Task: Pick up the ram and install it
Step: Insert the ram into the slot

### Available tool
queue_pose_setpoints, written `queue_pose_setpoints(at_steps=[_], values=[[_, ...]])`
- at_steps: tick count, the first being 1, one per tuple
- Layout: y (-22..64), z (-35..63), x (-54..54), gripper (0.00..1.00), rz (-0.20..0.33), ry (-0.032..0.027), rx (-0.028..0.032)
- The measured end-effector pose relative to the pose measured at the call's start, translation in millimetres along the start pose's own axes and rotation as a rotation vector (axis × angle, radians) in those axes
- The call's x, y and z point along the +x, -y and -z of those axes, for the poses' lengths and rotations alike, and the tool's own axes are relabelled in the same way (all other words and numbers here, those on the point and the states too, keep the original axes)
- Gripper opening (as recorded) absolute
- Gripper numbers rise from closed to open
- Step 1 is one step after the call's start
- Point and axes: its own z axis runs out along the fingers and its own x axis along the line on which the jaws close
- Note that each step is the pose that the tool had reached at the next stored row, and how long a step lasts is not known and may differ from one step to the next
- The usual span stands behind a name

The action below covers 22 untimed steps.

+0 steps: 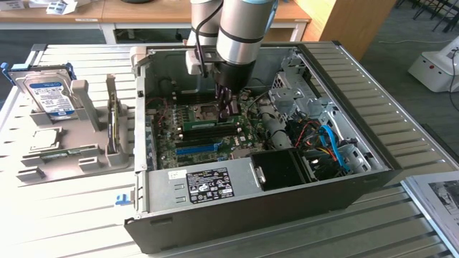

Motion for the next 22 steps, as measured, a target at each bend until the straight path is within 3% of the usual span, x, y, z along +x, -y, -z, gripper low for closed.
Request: queue_pose_setpoints(at_steps=[22], values=[[0.4,-6.9,0.1,0.11,-0.003,0.0000,0.0000]])
